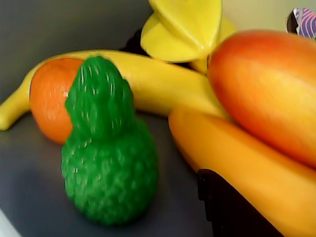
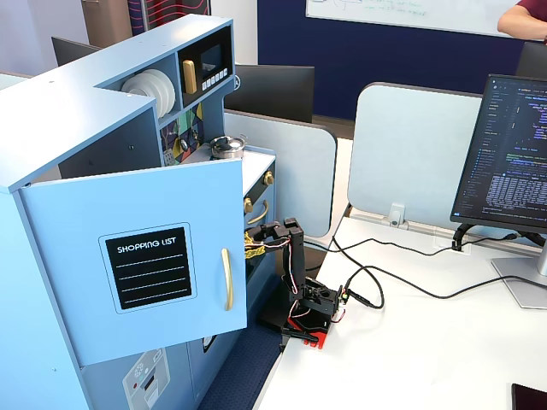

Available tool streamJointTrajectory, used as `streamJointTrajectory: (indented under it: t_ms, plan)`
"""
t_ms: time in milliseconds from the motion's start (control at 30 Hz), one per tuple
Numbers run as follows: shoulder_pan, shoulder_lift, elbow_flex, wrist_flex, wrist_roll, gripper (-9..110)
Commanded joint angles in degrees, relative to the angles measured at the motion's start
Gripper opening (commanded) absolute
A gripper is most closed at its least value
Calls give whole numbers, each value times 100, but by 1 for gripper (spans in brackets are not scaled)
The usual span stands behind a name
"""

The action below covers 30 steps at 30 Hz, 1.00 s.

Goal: Pick up the green pineapple from the left cabinet and place it in the green recipient

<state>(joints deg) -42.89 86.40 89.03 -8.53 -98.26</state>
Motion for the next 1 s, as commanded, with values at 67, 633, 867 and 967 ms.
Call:
streamJointTrajectory:
  t_ms: [67,633,867,967]
  plan:
    - [-9,-237,-853,-325,105,56]
    - [-211,-1512,-2259,-334,141,55]
    - [-352,-1749,-2452,-149,-167,11]
    - [-387,-1793,-2531,-79,-237,0]
